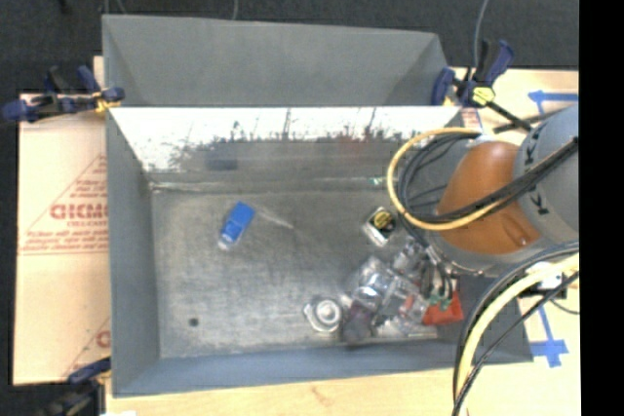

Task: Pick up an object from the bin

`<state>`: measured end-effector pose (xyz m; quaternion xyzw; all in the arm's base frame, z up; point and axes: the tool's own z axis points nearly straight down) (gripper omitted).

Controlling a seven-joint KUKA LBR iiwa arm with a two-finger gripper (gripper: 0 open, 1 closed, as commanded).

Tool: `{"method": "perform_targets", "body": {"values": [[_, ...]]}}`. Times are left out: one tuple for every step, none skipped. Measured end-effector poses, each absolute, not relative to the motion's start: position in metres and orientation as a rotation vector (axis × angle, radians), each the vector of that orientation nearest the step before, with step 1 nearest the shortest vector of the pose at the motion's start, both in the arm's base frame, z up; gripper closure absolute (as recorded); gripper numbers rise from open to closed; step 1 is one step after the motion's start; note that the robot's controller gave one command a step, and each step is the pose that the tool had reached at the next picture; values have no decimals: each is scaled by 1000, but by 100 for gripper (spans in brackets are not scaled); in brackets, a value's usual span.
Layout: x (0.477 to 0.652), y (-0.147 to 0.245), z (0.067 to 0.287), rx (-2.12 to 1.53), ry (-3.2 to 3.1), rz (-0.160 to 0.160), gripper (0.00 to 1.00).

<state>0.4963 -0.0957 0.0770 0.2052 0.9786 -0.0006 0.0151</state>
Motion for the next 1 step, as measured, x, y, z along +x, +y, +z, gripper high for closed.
{"method": "perform_targets", "body": {"values": [[476, -101, 212, 464, 3099, 0, 100]]}}
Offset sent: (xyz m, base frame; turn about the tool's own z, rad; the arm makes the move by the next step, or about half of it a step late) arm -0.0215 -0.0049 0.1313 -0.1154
